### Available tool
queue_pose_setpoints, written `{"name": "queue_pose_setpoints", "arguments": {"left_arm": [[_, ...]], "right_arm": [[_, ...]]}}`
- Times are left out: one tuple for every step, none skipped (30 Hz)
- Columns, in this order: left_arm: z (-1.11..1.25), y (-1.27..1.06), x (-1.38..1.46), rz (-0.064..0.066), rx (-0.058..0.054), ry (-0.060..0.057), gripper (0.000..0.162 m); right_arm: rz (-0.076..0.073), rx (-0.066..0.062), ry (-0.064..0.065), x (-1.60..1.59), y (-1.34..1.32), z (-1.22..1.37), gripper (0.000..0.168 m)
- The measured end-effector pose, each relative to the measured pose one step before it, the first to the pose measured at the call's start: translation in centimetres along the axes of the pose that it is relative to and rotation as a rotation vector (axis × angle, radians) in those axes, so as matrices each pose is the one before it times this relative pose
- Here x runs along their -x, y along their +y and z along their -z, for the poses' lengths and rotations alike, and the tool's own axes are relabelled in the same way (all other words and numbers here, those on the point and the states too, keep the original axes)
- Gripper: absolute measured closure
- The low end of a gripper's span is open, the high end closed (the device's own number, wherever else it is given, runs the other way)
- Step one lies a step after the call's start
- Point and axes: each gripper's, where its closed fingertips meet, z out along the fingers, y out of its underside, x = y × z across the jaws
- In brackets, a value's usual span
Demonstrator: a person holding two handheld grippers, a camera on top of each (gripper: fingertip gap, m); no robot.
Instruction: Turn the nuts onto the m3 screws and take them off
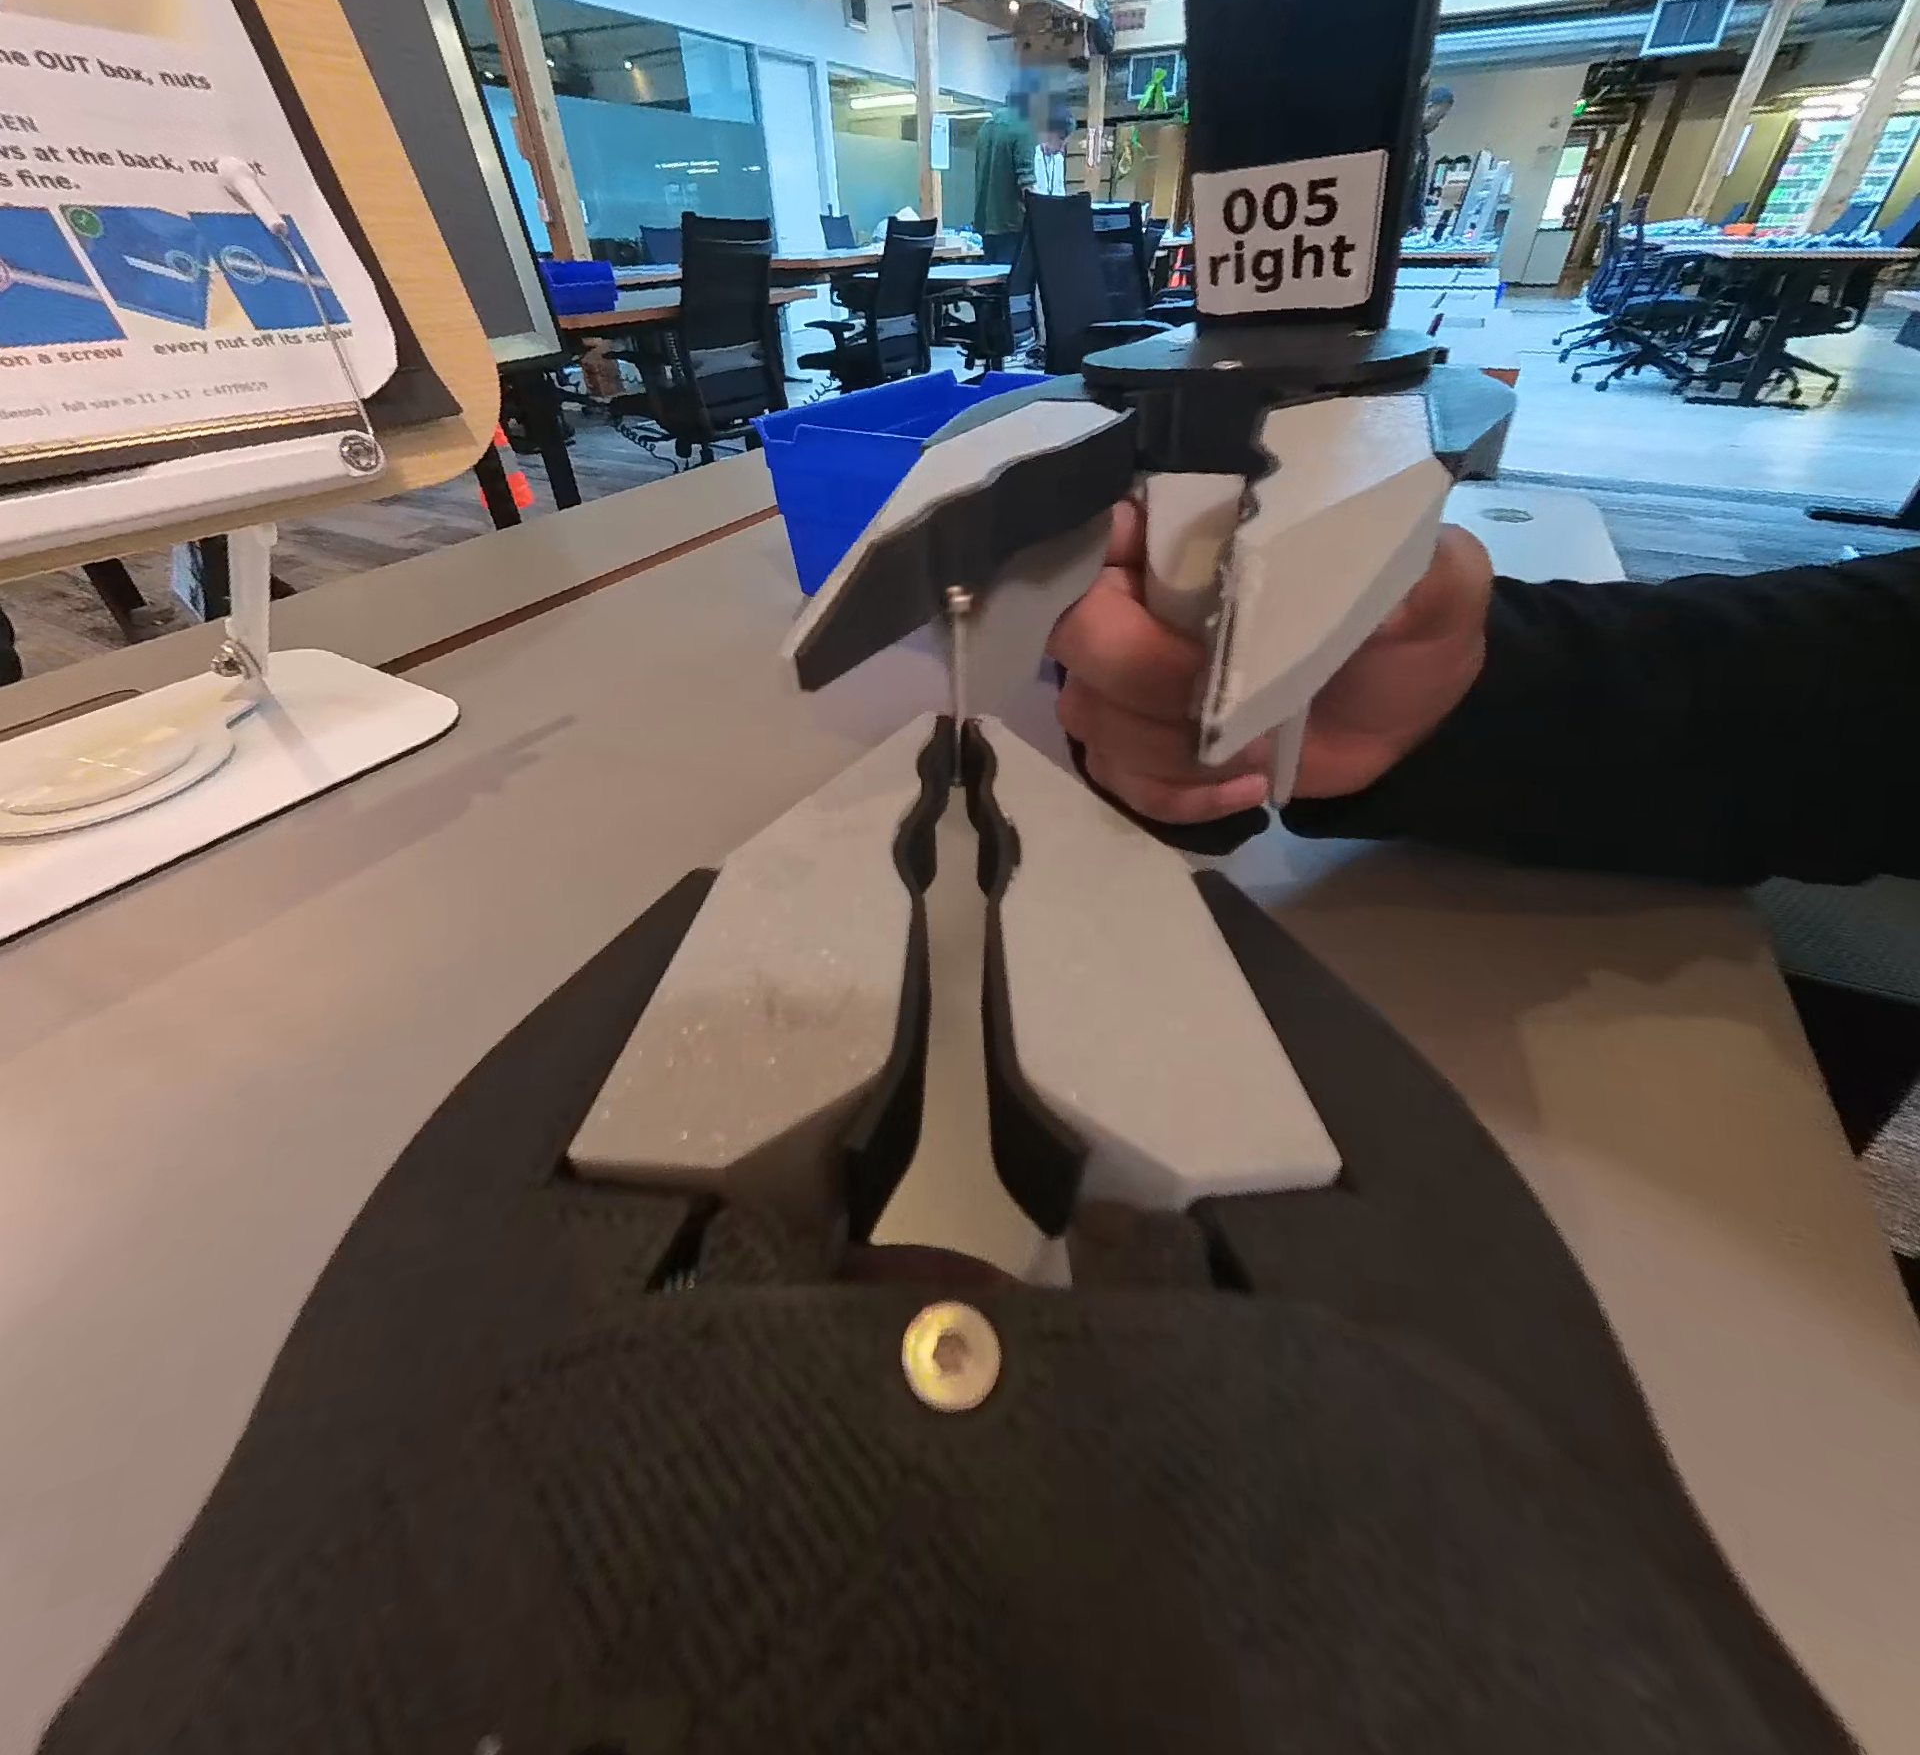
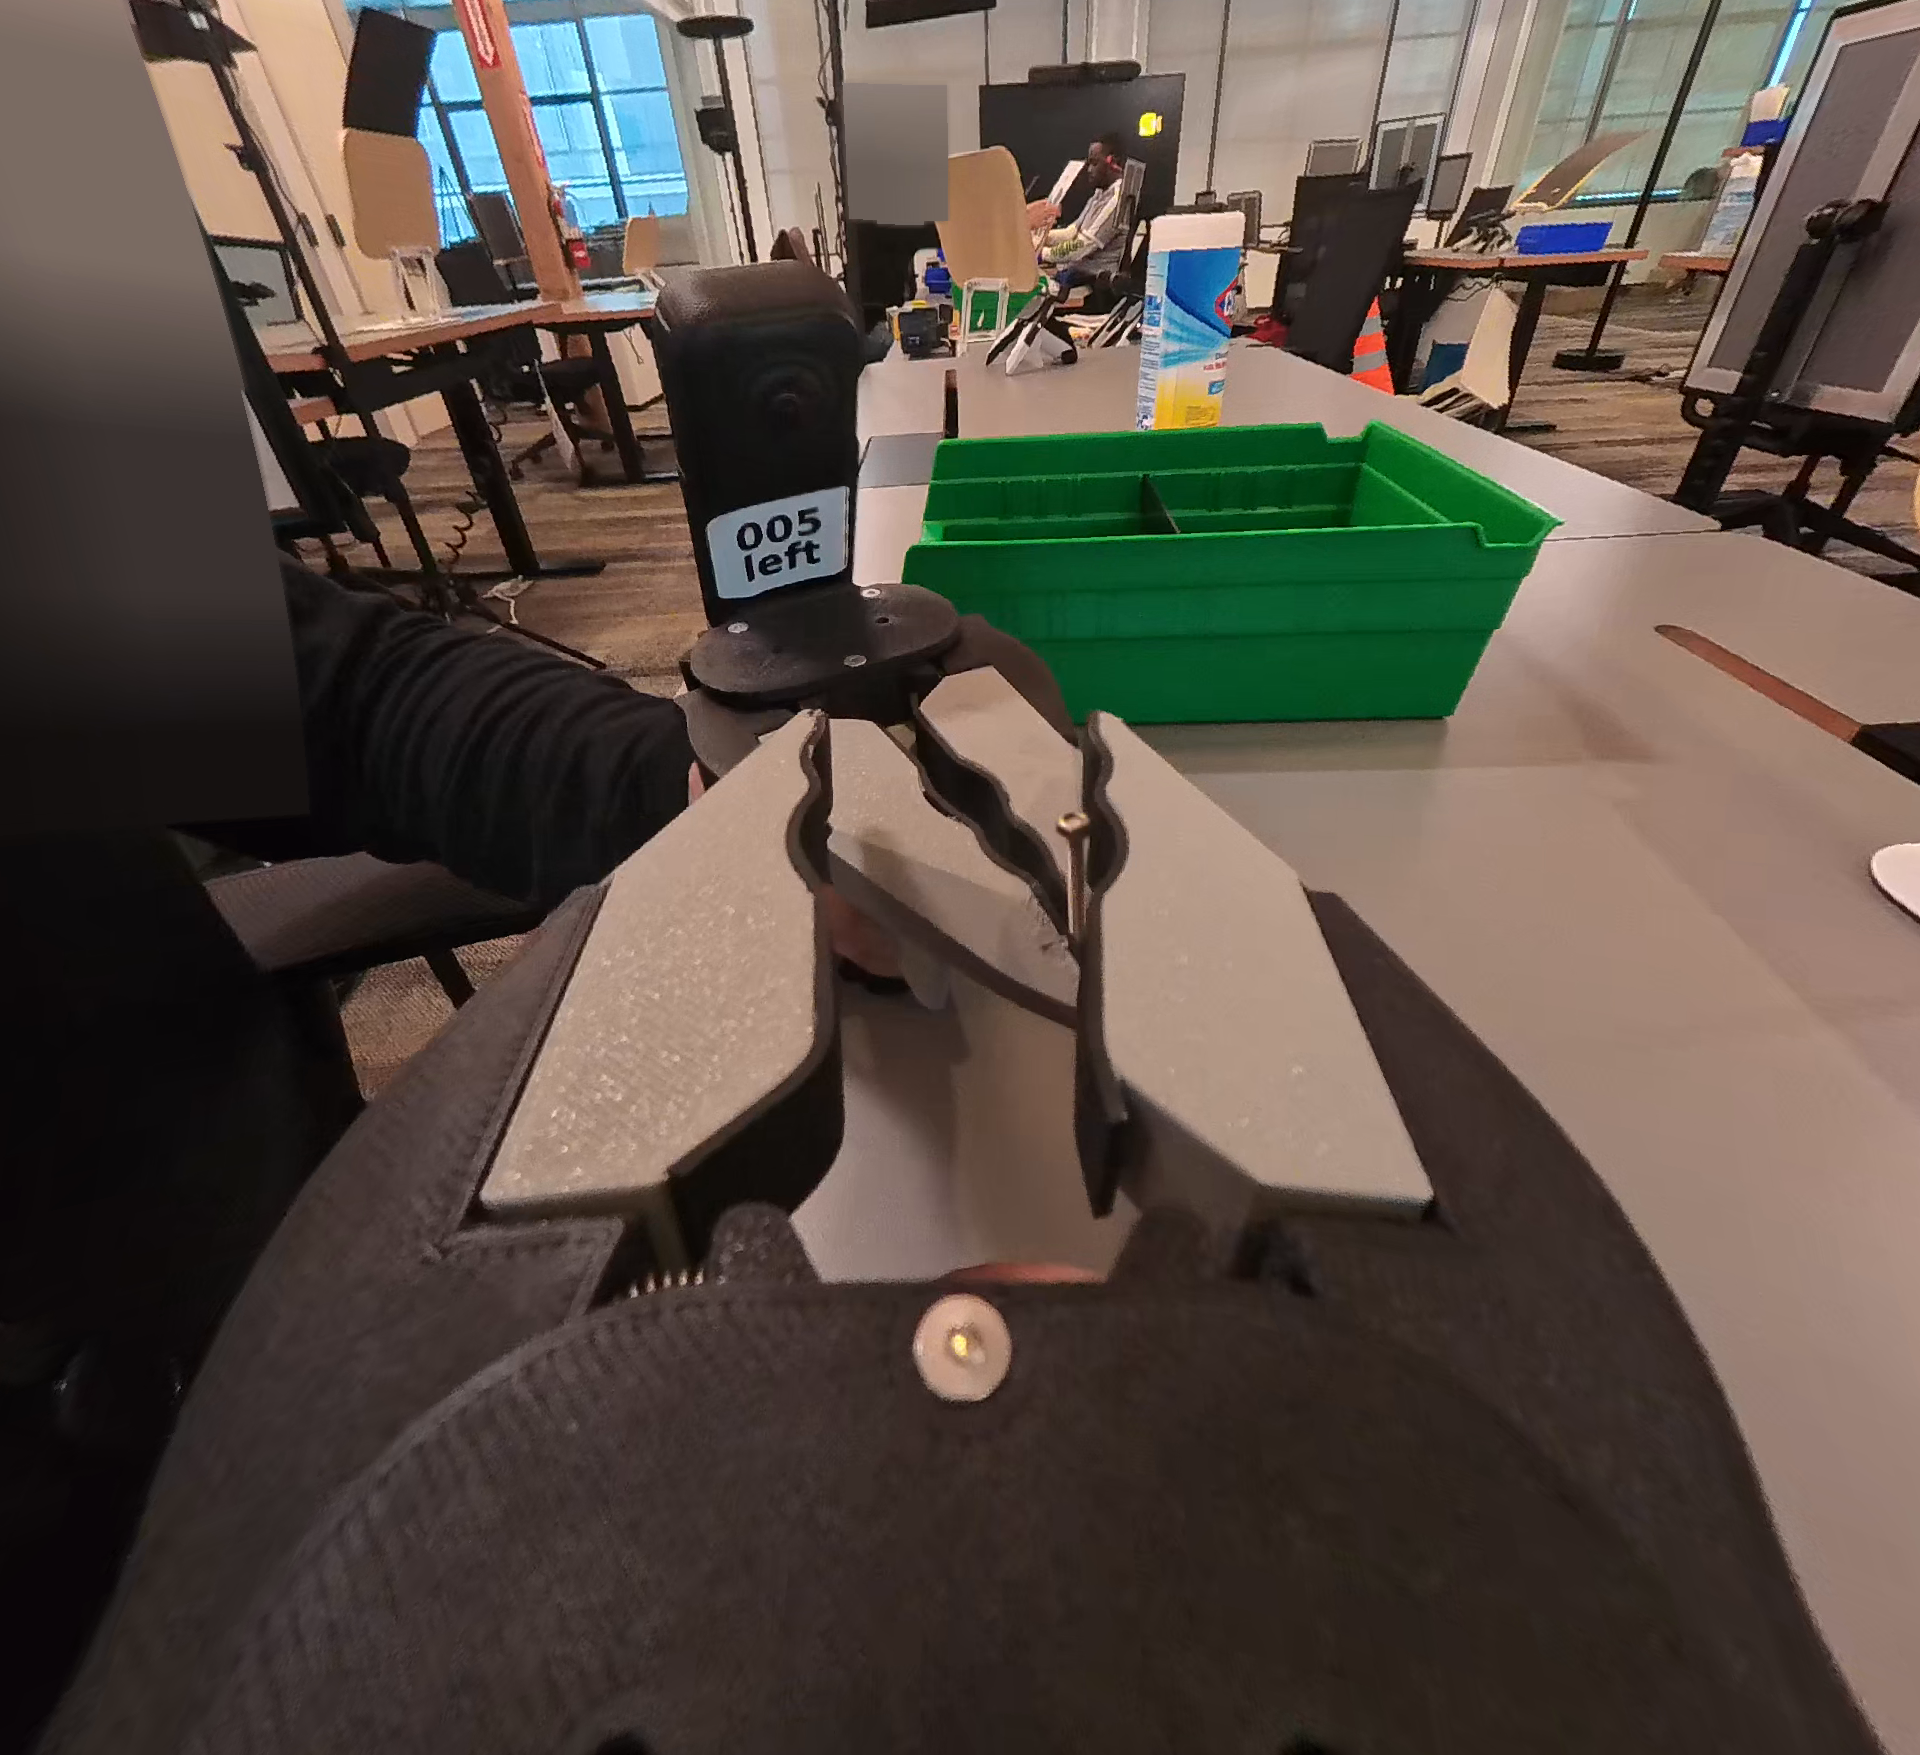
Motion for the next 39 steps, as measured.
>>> {"name": "queue_pose_setpoints", "arguments": {"left_arm": [[0.016,0.014,0.068,-0.0011,0.0010,-0.0040,0.162],[0.012,-0.004,0.080,-0.0007,0.0004,-0.0050,0.162],[0.009,0.008,0.133,-0.0015,0.0006,-0.0094,0.162],[0.024,0.001,0.156,-0.0008,0.0007,-0.0085,0.162],[0.034,-0.004,0.140,0.0027,0.0003,-0.0063,0.162],[0.036,0.002,0.145,0.0040,0.0006,-0.0057,0.162],[0.024,0.024,0.100,0.0042,0.0016,-0.0032,0.162],[0.008,0.009,0.044,0.0049,0.0006,0.0002,0.162],[0.023,-0.034,0.015,0.0031,-0.0018,0.0003,0.162],[0.019,-0.064,-0.020,0.0003,-0.0025,0.0010,0.162],[0.001,-0.037,-0.056,-0.0002,-0.0012,0.0028,0.162],[-0.015,-0.014,-0.052,-0.0011,-0.0003,0.0013,0.162],[-0.032,0.014,-0.085,-0.0019,0.0011,0.0032,0.162],[-0.044,0.026,-0.142,-0.0008,0.0013,0.0071,0.162],[-0.029,0.024,-0.110,-0.0014,0.0011,0.0041,0.162],[-0.034,0.050,-0.034,-0.0027,0.0023,-0.0004,0.162],[-0.021,0.040,0.022,-0.0027,0.0022,-0.0031,0.162],[0.016,0.024,0.125,-0.0025,0.0010,-0.0074,0.162],[0.033,0.052,0.194,-0.0017,0.0022,-0.0093,0.162],[0.026,0.078,0.215,0.0014,0.0033,-0.0088,0.162],[0.033,0.071,0.222,0.0056,0.0027,-0.0085,0.162],[0.028,0.036,0.175,0.0079,0.0009,-0.0043,0.162],[0.037,-0.005,0.099,0.0064,-0.0005,-0.0006,0.162],[0.005,0.004,0.093,0.0039,0.0010,-0.0022,0.162],[-0.017,0.022,0.002,0.0031,0.0017,0.0021,0.162],[-0.044,0.035,-0.120,0.0027,0.0020,0.0074,0.162],[-0.069,0.035,-0.167,-0.0006,0.0020,0.0067,0.162],[-0.074,0.040,-0.212,-0.0053,0.0030,0.0062,0.162],[-0.072,0.044,-0.217,-0.0064,0.0034,0.0056,0.162],[-0.044,0.020,-0.162,-0.0047,0.0024,0.0037,0.162],[-0.023,-0.005,-0.077,-0.0020,0.0005,0.0008,0.162],[0.006,-0.006,0.039,0.0005,-0.0005,-0.0027,0.162],[0.034,0.039,0.170,0.0009,0.0012,-0.0069,0.162],[0.045,0.084,0.233,0.0004,0.0030,-0.0079,0.162],[0.060,0.091,0.281,0.0035,0.0019,-0.0087,0.162],[0.069,0.035,0.204,0.0074,0.0000,-0.0050,0.162],[0.048,-0.010,0.108,0.0087,-0.0024,0.0002,0.162],[0.026,-0.037,0.131,0.0090,-0.0020,-0.0026,0.162],[-0.017,0.015,0.084,0.0063,0.0014,0.0003,0.162]], "right_arm": [[-0.0035,-0.0025,0.0053,-0.058,-0.031,0.112,0.122],[-0.0029,-0.0001,0.0060,-0.064,0.013,0.139,0.122],[-0.0015,-0.0017,0.0087,-0.087,0.004,0.190,0.122],[-0.0013,-0.0026,0.0103,-0.095,-0.007,0.216,0.122],[-0.0022,-0.0027,0.0097,-0.067,0.003,0.257,0.122],[-0.0027,-0.0012,0.0097,-0.059,0.035,0.279,0.121],[-0.0015,-0.0021,0.0110,-0.054,0.025,0.327,0.121],[-0.0002,-0.0011,0.0088,-0.036,0.028,0.345,0.122],[0.0024,-0.0002,0.0099,-0.072,0.030,0.343,0.124],[0.0058,-0.0006,0.0115,-0.150,-0.019,0.287,0.127],[0.0033,-0.0035,0.0128,-0.250,-0.097,0.173,0.128],[-0.0041,-0.0065,0.0103,-0.293,-0.180,0.018,0.126],[-0.0115,-0.0065,-0.0032,-0.141,-0.189,-0.173,0.125],[-0.0144,-0.0020,-0.0133,0.024,-0.091,-0.352,0.123],[-0.0079,0.0066,-0.0130,0.073,0.084,-0.505,0.121],[0.0022,0.0140,-0.0114,0.093,0.253,-0.554,0.120],[0.0056,0.0129,-0.0104,0.170,0.251,-0.516,0.120],[0.0032,0.0039,-0.0125,0.279,0.121,-0.391,0.122],[0.0007,-0.0011,-0.0083,0.288,0.043,-0.190,0.121],[-0.0003,0.0005,0.0118,-0.007,0.061,0.019,0.118],[0.0017,0.0018,0.0152,-0.048,0.090,0.275,0.116],[0.0031,0.0004,0.0167,-0.048,0.051,0.485,0.115],[0.0051,-0.0024,0.0150,0.006,0.001,0.608,0.115],[0.0060,-0.0030,0.0134,0.017,-0.007,0.648,0.117],[0.0124,-0.0060,-0.0066,0.285,-0.071,0.626,0.131],[0.0098,-0.0093,0.0116,-0.063,-0.145,0.453,0.134],[0.0066,0.0003,0.0279,-0.467,-0.074,0.197,0.131],[-0.0009,0.0045,0.0204,-0.526,-0.039,-0.087,0.127],[-0.0123,0.0016,0.0050,-0.363,-0.081,-0.331,0.122],[-0.0152,0.0014,-0.0150,-0.045,-0.067,-0.524,0.120],[-0.0072,0.0090,-0.0220,0.125,0.097,-0.639,0.120],[0.0012,0.0177,-0.0146,0.079,0.317,-0.662,0.119],[0.0015,0.0133,-0.0155,0.219,0.301,-0.537,0.120],[-0.0010,0.0053,-0.0203,0.399,0.178,-0.303,0.124],[-0.0017,0.0013,0.0063,0.095,0.097,-0.031,0.118],[0.0058,0.0028,0.0141,0.013,0.106,0.279,0.116],[0.0040,-0.0008,0.0130,0.007,0.053,0.505,0.116],[-0.0002,-0.0065,0.0097,0.016,-0.037,0.641,0.118],[0.0031,-0.0097,-0.0105,0.271,-0.093,0.662,0.131]]}}
